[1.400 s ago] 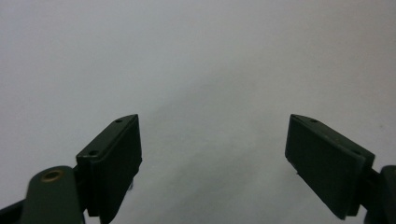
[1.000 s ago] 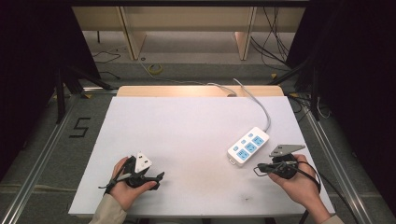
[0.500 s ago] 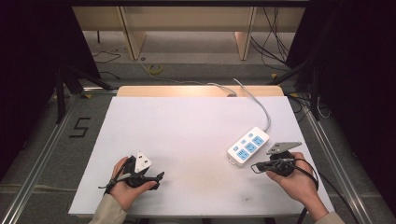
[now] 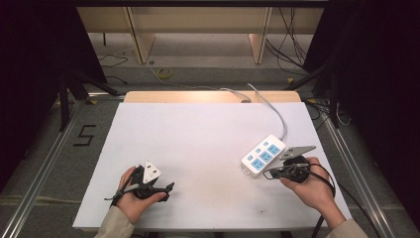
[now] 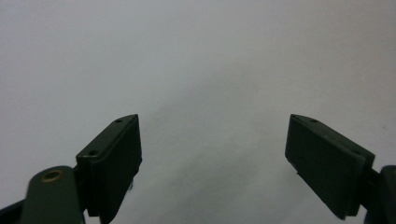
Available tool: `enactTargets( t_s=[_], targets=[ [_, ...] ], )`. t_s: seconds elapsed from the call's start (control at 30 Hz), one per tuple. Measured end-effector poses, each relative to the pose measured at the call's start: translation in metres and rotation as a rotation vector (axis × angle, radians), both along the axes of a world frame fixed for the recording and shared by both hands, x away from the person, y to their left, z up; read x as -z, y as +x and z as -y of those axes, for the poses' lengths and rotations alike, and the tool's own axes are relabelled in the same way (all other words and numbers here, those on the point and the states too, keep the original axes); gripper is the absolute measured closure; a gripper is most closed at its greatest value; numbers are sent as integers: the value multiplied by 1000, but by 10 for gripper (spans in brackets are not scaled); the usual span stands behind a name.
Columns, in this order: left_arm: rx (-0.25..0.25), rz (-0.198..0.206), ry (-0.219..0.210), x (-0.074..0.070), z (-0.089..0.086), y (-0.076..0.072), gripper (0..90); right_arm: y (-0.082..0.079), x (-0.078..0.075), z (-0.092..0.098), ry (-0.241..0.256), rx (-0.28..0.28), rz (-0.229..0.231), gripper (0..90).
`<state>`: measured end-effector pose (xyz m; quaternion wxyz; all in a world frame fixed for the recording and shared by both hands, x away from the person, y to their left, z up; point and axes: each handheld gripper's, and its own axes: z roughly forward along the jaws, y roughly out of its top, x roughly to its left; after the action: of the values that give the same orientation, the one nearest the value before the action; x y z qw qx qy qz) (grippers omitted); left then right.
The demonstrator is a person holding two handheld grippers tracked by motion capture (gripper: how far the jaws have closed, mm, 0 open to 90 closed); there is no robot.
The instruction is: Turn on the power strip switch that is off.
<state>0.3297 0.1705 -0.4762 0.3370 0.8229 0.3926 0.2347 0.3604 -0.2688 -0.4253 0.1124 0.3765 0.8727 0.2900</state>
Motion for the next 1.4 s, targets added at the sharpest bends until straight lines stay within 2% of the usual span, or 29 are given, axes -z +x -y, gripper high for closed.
enactTargets(
  t_s=[0.8, 1.4],
  targets=[
    [0, 5, 0, 0, -1, 0, 185, 17, -8, -11, -28, -8, -17, 900],
    [-1, 7, -3, 0, 0, 0, 185, 28, -8, -18, -46, -15, -25, 900]
  ],
)
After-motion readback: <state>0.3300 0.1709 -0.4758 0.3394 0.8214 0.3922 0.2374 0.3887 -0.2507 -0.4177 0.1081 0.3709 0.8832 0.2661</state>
